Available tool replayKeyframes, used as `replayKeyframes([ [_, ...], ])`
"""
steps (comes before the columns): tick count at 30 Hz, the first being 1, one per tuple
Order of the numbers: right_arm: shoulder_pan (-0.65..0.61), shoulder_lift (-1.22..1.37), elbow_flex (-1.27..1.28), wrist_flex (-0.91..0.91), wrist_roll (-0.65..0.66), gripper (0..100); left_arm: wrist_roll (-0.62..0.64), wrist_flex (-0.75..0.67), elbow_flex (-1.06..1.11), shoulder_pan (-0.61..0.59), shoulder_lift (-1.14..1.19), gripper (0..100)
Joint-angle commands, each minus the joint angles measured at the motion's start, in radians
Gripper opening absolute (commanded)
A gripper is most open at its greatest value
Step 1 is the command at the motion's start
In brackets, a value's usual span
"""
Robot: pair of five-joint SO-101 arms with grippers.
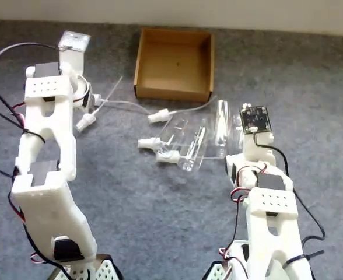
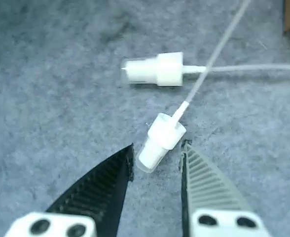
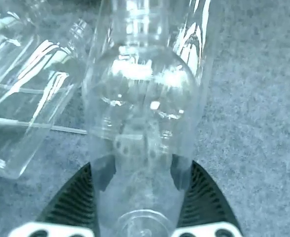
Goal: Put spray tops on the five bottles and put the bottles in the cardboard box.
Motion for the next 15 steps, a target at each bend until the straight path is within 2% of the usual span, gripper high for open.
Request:
replayKeyframes([
  [1,-0.008,-0.001,-0.051,0.001,0.015,0.5,-0.275,-0.034,-0.044,-0.021,0.053,15],
  [7,-0.021,-0.001,-0.051,0.001,0.015,0.5,-0.359,-0.032,-0.071,-0.024,0.128,15],
  [15,-0.027,-0.001,-0.05,0.005,0.02,0.5,-0.367,-0.078,-0.073,-0.021,0.22,14],
])
